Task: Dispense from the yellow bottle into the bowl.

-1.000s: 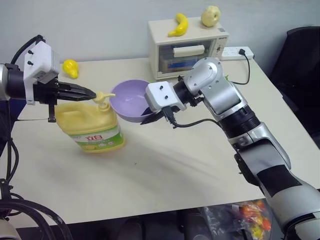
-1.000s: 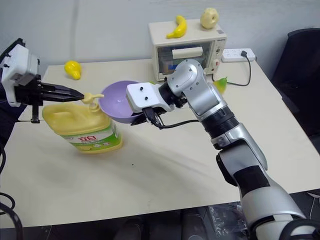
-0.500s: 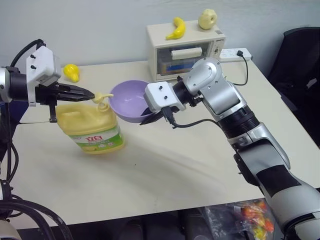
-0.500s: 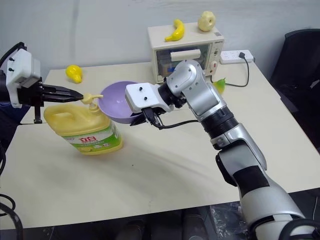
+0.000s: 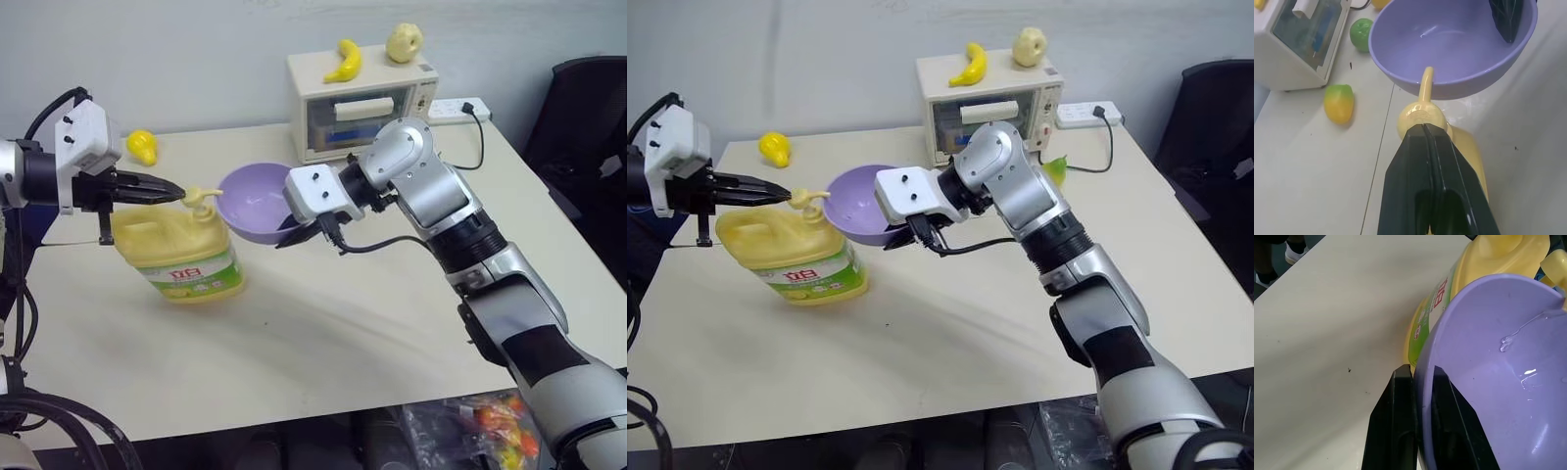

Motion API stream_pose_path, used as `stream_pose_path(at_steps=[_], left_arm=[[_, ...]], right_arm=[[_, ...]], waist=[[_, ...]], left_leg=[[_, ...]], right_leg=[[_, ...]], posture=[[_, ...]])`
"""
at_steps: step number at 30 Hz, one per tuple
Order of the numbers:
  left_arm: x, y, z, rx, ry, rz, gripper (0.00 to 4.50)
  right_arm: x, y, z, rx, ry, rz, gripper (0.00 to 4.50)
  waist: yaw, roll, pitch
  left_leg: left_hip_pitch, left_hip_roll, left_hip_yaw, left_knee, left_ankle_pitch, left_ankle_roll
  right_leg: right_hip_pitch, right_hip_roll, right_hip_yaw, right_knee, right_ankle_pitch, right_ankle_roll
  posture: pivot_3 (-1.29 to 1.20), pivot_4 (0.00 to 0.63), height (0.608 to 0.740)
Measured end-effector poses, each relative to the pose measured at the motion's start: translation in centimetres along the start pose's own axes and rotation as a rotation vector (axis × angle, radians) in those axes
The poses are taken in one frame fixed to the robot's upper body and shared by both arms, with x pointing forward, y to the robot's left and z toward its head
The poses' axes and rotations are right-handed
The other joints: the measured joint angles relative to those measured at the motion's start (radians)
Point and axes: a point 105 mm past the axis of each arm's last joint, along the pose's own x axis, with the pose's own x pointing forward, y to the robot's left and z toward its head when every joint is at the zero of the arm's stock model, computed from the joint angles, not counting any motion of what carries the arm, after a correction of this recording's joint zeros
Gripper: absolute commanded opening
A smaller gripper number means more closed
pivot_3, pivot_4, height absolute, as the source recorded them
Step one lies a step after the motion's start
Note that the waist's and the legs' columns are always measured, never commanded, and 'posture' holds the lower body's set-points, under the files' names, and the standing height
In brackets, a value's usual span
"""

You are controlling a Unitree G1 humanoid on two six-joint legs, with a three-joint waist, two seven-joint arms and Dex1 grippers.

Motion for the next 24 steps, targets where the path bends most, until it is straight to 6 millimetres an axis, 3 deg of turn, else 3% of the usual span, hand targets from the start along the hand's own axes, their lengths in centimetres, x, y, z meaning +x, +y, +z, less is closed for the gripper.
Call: stream_pose_path(at_steps=[2,5,8,11,19,23,24], left_arm=[[1.0,-0.8,-1.8,-0.075,0.06,-0.048,0.02],[2.3,-1.4,-2.5,-0.16,0.062,-0.102,0.02],[1.4,-0.6,-0.3,-0.176,-0.003,-0.083,0.02],[-1.0,0.1,3.4,-0.14,-0.093,-0.051,0.02],[-4.8,-2.3,9.0,-0.116,-0.252,-0.116,0.02],[-6.4,-3.0,10.2,-0.11,-0.27,-0.095,0.02],[-6.8,-3.2,10.2,-0.115,-0.267,-0.084,0.2]], right_arm=[[0.0,0.0,0.0,-0.003,-0.001,-0.002,0.0],[0.1,0.0,0.1,-0.008,-0.004,-0.001,0.0],[0.1,0.0,0.1,-0.007,-0.005,-0.001,0.0],[0.1,0.0,0.0,-0.007,-0.006,-0.001,0.0],[-0.1,0.3,-0.5,-0.006,0.002,0.0,0.0],[-0.3,0.5,-0.8,0.001,0.01,-0.001,0.0],[-0.3,0.5,-0.8,0.001,0.01,-0.001,0.0]], waist=[[0.0,0.001,0.001],[0.001,-0.015,0.009],[-0.002,-0.02,0.008],[-0.009,-0.02,0.007],[-0.024,-0.02,0.008],[-0.02,-0.02,0.008],[-0.02,-0.02,0.008]], left_leg=[[0.002,0.0,0.001,-0.001,-0.002,0.003],[-0.005,0.004,-0.001,0.001,-0.001,0.001],[-0.023,0.004,-0.002,0.006,0.001,-0.007],[-0.034,0.002,0.0,0.007,0.001,-0.008],[-0.033,0.003,0.001,0.007,0.0,-0.009],[-0.032,0.003,0.001,0.007,0.0,-0.009],[-0.032,0.003,0.001,0.007,0.0,-0.009]], right_leg=[[0.002,0.0,0.001,-0.001,0.0,0.0],[-0.005,0.004,-0.002,0.0,0.0,-0.002],[-0.022,0.004,-0.002,0.001,0.0,-0.002],[-0.034,0.0,-0.006,0.002,0.001,-0.002],[-0.035,0.0,-0.01,0.001,0.001,-0.003],[-0.034,0.0,-0.009,0.003,0.002,-0.004],[-0.034,0.0,-0.009,0.003,0.002,-0.004]], posture=[[0.0,0.15,0.74],[0.0,0.15,0.74],[0.0,0.15,0.74],[0.0,0.15,0.74],[0.0,0.15,0.74],[0.0,0.15,0.74],[0.0,0.15,0.74]])
